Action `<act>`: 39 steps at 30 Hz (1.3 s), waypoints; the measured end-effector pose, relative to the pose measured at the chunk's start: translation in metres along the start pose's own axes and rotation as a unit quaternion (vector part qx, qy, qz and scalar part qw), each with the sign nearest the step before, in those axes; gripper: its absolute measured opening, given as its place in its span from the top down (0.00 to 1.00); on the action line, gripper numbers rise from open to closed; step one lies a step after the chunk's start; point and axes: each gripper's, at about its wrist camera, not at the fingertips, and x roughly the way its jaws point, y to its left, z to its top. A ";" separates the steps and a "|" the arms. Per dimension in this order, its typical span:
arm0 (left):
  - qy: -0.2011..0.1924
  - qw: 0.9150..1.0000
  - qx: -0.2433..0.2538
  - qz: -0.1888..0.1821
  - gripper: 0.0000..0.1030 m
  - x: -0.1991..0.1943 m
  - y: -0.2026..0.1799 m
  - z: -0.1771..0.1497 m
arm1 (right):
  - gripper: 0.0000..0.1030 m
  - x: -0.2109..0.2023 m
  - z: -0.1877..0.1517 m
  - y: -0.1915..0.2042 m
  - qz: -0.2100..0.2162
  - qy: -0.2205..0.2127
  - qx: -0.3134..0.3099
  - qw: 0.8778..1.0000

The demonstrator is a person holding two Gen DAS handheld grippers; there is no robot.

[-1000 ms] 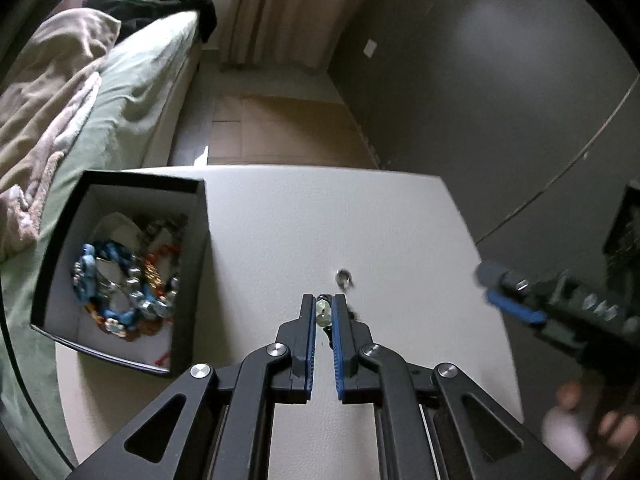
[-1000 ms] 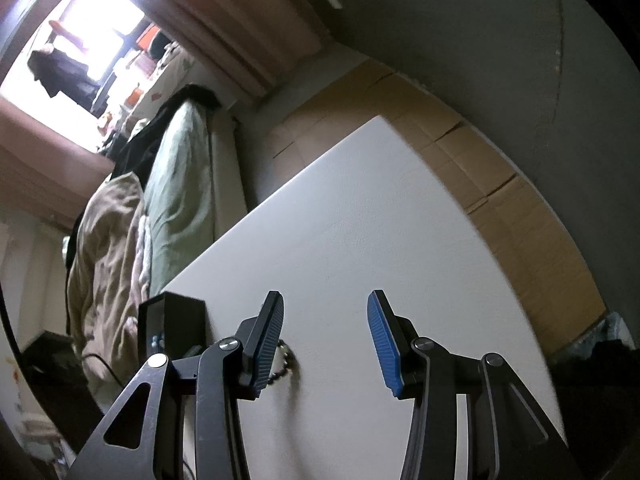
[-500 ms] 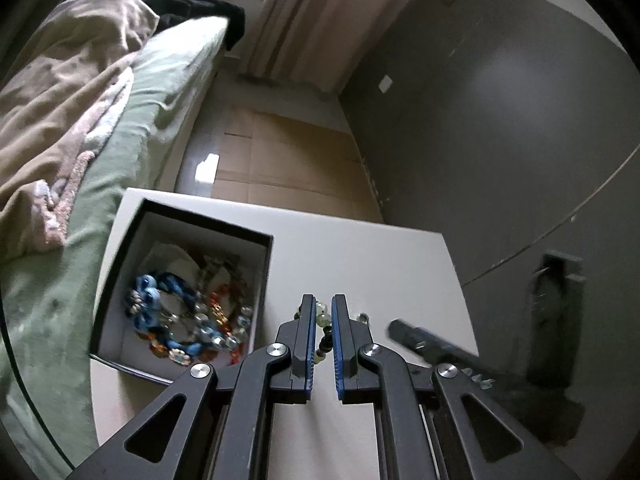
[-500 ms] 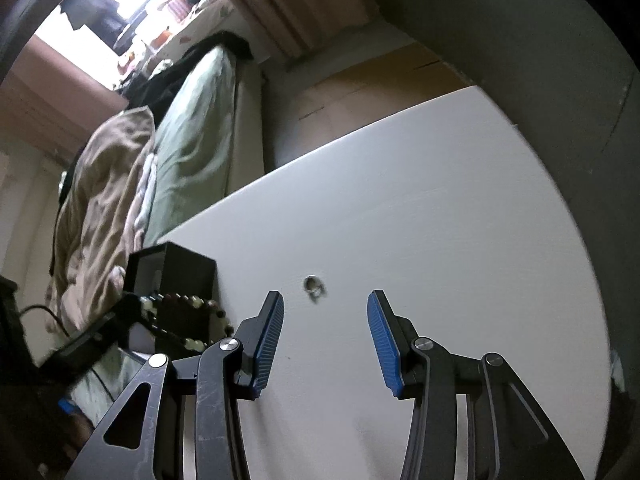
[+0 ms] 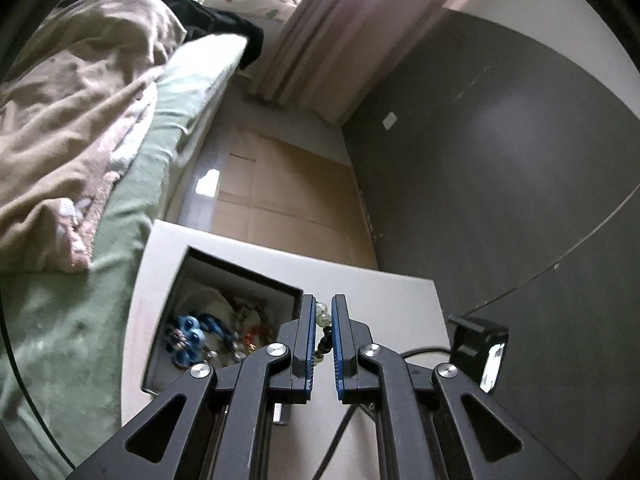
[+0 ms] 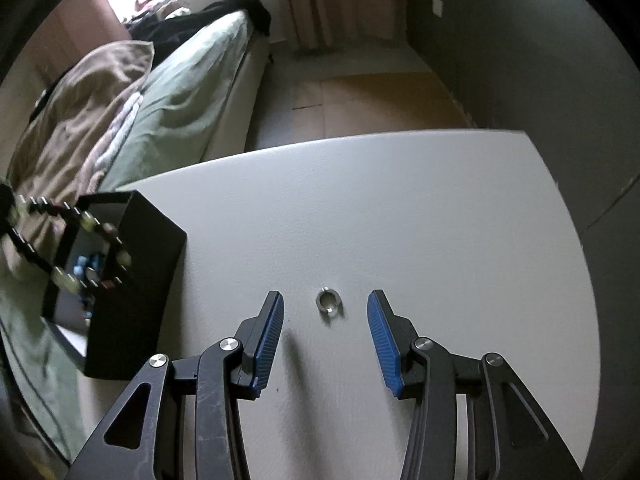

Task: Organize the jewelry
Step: 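Release the dark bracelet with the left gripper while the right drops the silver ring into the box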

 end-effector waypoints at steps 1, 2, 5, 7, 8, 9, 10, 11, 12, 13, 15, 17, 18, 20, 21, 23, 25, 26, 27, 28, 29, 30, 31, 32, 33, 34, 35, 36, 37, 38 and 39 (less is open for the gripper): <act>-0.002 1.000 -0.003 0.000 0.93 -0.001 0.002 0.001 | 0.57 0.000 0.000 0.003 -0.006 0.000 -0.009 1.000; -0.005 1.000 -0.007 0.001 0.93 -0.003 0.005 0.003 | 0.57 0.001 0.001 0.008 -0.011 0.000 -0.019 1.000; -0.011 1.000 -0.017 0.000 0.93 -0.008 0.011 0.005 | 0.68 0.001 -0.001 0.017 -0.029 -0.002 -0.050 0.998; -0.013 1.000 -0.022 -0.001 0.93 -0.010 0.014 0.008 | 0.86 0.000 -0.001 0.022 -0.017 -0.003 -0.060 0.998; -0.014 1.000 -0.023 -0.001 0.93 -0.011 0.015 0.009 | 0.86 0.000 0.000 0.023 -0.018 0.000 -0.061 0.998; -0.016 1.000 -0.023 0.000 0.93 -0.013 0.016 0.009 | 0.86 0.000 0.000 0.022 -0.018 0.000 -0.061 0.998; -0.017 1.000 -0.023 0.000 0.93 -0.015 0.016 0.008 | 0.86 -0.001 0.000 0.022 -0.015 0.000 -0.059 0.998; -0.018 1.000 -0.023 -0.001 0.93 -0.016 0.016 0.008 | 0.86 -0.002 0.000 0.021 -0.009 0.002 -0.056 0.998; -0.018 1.000 -0.024 -0.003 0.93 -0.017 0.017 0.007 | 0.86 -0.003 -0.001 0.021 0.001 0.003 -0.052 0.999; -0.017 1.000 -0.024 -0.005 0.93 -0.018 0.017 0.007 | 0.86 -0.006 -0.002 0.023 0.008 0.001 -0.050 0.999; -0.011 1.000 -0.025 -0.012 0.93 -0.018 0.017 0.007 | 0.86 -0.013 -0.003 0.027 0.012 -0.010 -0.054 0.998; -0.008 0.999 -0.034 -0.017 0.93 -0.017 0.020 0.006 | 0.86 -0.019 -0.003 0.032 0.021 -0.021 -0.055 0.998; -0.008 0.999 -0.035 -0.015 0.93 -0.017 0.020 0.005 | 0.86 -0.025 -0.002 0.033 0.028 -0.027 -0.053 0.998; -0.006 0.999 -0.035 -0.011 0.93 -0.016 0.021 0.004 | 0.86 -0.034 -0.002 0.033 0.045 -0.039 -0.044 0.997; -0.005 0.999 -0.038 -0.012 0.93 -0.016 0.021 0.003 | 0.86 -0.039 -0.002 0.032 0.054 -0.045 -0.039 0.997; 0.009 0.999 -0.048 -0.008 0.91 -0.013 0.024 0.002 | 0.86 -0.048 -0.002 0.033 0.071 -0.055 -0.032 0.995; 0.035 0.997 -0.063 0.000 0.88 -0.007 0.030 0.002 | 0.86 -0.055 -0.002 0.033 0.091 -0.063 -0.024 0.994; 0.040 0.997 -0.068 0.002 0.82 -0.005 0.033 0.001 | 0.86 -0.058 -0.003 0.034 0.103 -0.067 -0.021 0.992; 0.041 0.996 -0.075 0.006 0.70 -0.004 0.036 0.000 | 0.86 -0.062 -0.003 0.035 0.115 -0.071 -0.018 0.991; 0.038 0.996 -0.080 0.012 0.62 -0.006 0.039 -0.001 | 0.86 -0.063 -0.002 0.038 0.125 -0.076 -0.016 0.989; 0.028 0.996 -0.088 0.020 0.45 -0.010 0.042 -0.002 | 0.86 -0.067 -0.003 0.039 0.137 -0.081 -0.015 0.987; 0.019 0.995 -0.091 0.021 0.34 -0.013 0.043 -0.002 | 0.86 -0.070 -0.003 0.041 0.144 -0.085 -0.014 0.986; 0.005 0.995 -0.093 0.021 0.31 -0.019 0.044 -0.002 | 0.86 -0.072 -0.003 0.042 0.150 -0.088 -0.013 0.985; -0.001 0.996 -0.092 0.020 0.29 -0.023 0.044 -0.001 | 0.86 -0.074 -0.003 0.044 0.155 -0.090 -0.011 0.984; -0.006 0.996 -0.090 0.020 0.29 -0.026 0.045 0.000 | 0.86 -0.075 -0.004 0.044 0.161 -0.091 -0.008 0.983; -0.008 0.996 -0.090 0.021 0.29 -0.028 0.045 0.001 | 0.86 -0.075 -0.003 0.046 0.168 -0.091 -0.005 0.982; -0.011 0.996 -0.091 0.022 0.29 -0.030 0.047 0.001 | 0.86 -0.075 -0.002 0.047 0.175 -0.090 -0.001 0.981; -0.012 0.995 -0.094 0.022 0.29 -0.032 0.049 0.001 | 0.86 -0.075 -0.002 0.048 0.184 -0.089 0.005 0.979; -0.012 0.995 -0.098 0.022 0.29 -0.034 0.053 0.001 | 0.86 -0.074 -0.002 0.047 0.191 -0.088 0.008 0.978; -0.013 0.995 -0.101 0.022 0.29 -0.036 0.056 0.002 | 0.86 -0.074 -0.002 0.048 0.198 -0.089 0.011 0.976; -0.015 0.994 -0.104 0.023 0.29 -0.038 0.058 0.003 | 0.86 -0.074 -0.001 0.050 0.209 -0.090 0.014 0.974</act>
